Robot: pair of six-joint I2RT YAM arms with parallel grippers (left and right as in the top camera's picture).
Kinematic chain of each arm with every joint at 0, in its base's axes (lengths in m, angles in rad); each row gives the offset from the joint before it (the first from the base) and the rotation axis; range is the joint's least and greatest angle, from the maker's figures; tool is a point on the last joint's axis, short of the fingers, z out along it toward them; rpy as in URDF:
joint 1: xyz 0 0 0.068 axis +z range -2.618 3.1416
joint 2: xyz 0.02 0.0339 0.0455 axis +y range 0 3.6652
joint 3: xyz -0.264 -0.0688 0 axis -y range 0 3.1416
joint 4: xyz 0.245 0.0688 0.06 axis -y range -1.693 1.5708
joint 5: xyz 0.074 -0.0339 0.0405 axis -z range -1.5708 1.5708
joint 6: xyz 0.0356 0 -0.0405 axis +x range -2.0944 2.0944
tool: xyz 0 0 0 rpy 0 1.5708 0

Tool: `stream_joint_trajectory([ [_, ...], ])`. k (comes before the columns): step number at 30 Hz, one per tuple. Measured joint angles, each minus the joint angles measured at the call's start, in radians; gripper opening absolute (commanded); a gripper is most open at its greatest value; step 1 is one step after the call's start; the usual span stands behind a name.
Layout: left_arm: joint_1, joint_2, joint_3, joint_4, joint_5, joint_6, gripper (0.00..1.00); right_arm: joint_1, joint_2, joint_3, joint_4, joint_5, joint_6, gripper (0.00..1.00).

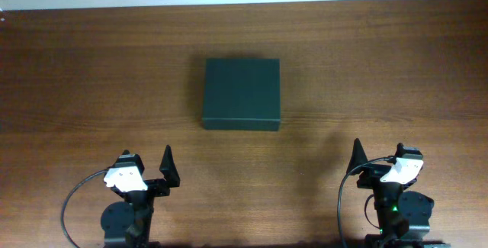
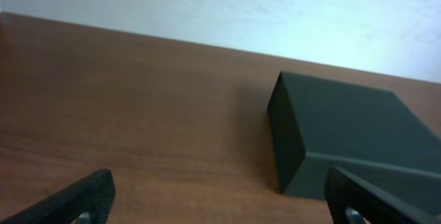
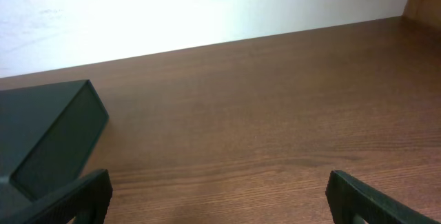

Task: Pack container

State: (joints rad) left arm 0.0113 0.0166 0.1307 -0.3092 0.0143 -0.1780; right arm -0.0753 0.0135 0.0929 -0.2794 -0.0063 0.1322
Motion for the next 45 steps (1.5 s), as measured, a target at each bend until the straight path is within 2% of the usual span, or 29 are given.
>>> stream_joint_trajectory([
  [4, -0.026, 0.0, -0.037, 0.028, -0.028, 0.009, 0.99, 0.0, 0.0, 0.0, 0.0, 0.0, 0.0, 0.99],
  [10, -0.051, 0.0, -0.041, 0.05, -0.085, 0.111, 0.99, 0.0, 0.0, 0.0, 0.0, 0.0, 0.0, 0.99],
  [16, -0.051, 0.0, -0.041, 0.051, -0.096, 0.162, 0.99, 0.0, 0.0, 0.0, 0.0, 0.0, 0.0, 0.99],
  [45, -0.051, 0.0, -0.041, 0.051, -0.096, 0.179, 0.99, 0.0, 0.0, 0.0, 0.0, 0.0, 0.0, 0.99],
])
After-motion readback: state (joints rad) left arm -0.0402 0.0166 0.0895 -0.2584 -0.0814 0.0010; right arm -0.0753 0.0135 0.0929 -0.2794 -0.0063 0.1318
